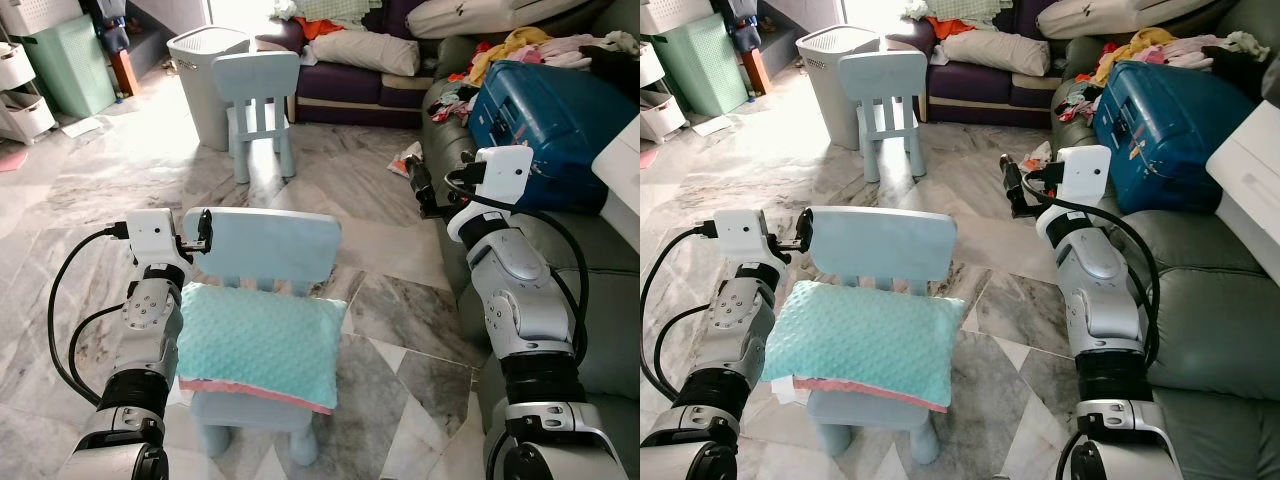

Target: Move the pillow to the sofa

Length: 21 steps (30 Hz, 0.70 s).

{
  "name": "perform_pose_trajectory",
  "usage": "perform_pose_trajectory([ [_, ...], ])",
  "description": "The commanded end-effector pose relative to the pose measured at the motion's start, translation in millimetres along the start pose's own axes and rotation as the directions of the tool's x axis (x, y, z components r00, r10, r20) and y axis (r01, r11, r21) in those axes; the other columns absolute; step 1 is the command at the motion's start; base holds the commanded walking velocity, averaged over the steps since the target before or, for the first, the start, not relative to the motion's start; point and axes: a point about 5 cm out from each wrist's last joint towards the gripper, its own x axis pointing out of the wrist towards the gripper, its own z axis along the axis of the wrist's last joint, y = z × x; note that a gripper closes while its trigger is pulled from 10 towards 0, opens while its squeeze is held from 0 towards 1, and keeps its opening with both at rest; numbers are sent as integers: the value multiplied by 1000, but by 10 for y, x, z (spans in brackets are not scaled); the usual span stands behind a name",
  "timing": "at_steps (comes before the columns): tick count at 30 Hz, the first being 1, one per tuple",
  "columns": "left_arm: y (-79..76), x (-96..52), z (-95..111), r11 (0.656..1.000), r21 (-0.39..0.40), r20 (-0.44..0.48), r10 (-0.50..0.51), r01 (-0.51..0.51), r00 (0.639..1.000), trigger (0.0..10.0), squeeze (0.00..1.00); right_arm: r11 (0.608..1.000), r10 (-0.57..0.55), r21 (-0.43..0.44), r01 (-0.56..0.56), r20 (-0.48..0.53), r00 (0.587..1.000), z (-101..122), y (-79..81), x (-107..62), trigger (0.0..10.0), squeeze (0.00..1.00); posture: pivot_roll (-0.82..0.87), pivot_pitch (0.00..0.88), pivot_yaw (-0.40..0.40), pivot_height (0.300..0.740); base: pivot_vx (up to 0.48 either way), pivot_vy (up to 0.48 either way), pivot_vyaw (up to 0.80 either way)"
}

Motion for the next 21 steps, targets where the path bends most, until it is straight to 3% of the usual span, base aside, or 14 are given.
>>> perform_pose_trajectory([
  [1, 33, 13, 6, 1000, 5, -11, 1, -1, 1000, 10000, 0, 1000, 4, 7, -4, 6, 1000, 22, 3, -5, 10000, 0, -162, 0, -14, 740, 0, 0, 0],
  [8, 41, 15, 5, 1000, -1, -17, 0, 0, 1000, 10000, 0, 1000, 4, 12, -4, 1, 1000, 9, 9, -10, 10000, 0, -164, 0, -14, 740, 0, 43, 0],
  [21, 51, 20, -4, 1000, 17, -31, -10, 11, 999, 10000, 0, 1000, 0, 13, 0, -5, 1000, -6, 9, -31, 10000, 0, -167, 0, -8, 740, 0, 451, 0],
])
